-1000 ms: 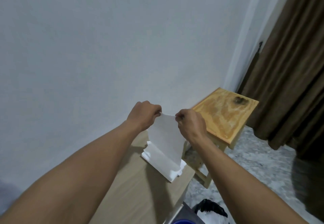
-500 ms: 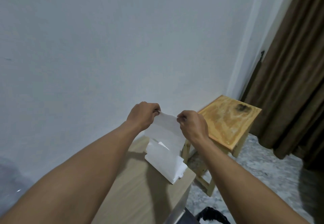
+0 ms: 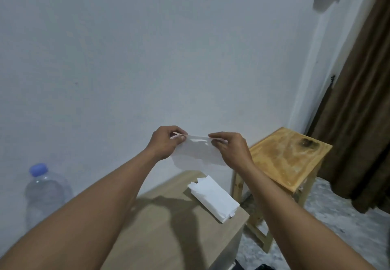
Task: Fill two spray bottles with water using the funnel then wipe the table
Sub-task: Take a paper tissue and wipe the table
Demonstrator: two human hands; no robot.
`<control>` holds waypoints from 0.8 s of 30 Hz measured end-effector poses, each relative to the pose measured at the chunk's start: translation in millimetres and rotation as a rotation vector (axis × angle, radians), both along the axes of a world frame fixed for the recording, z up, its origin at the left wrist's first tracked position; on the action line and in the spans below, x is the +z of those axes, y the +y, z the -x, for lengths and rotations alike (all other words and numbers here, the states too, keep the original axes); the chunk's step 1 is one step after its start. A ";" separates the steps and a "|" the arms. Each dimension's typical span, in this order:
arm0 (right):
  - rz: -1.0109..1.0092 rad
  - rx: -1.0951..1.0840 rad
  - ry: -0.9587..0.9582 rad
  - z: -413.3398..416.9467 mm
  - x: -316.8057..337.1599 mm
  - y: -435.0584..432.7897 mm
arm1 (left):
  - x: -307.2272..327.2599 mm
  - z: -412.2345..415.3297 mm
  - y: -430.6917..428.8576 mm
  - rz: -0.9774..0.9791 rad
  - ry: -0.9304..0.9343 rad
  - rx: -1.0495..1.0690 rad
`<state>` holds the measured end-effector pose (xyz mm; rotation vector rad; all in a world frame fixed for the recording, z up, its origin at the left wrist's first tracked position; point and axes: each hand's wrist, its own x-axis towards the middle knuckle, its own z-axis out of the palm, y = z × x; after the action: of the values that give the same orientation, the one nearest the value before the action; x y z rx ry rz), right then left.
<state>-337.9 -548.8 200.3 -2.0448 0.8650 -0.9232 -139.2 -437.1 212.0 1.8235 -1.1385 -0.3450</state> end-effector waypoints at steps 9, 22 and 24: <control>-0.042 0.264 0.007 -67.4 -5.9 136.5 | -16.3 -41.7 194.2 0.038 0.125 0.145; -0.169 0.625 0.275 -158.2 -109.8 437.6 | -112.5 -78.0 547.8 -0.156 0.213 0.429; -0.200 0.694 0.316 -170.3 -124.4 475.1 | -123.6 -83.3 591.8 -0.201 0.236 0.477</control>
<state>-167.6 -73.7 75.9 -2.1133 0.3221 -0.1325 -55.9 154.7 88.4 2.0957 -0.4980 -0.3884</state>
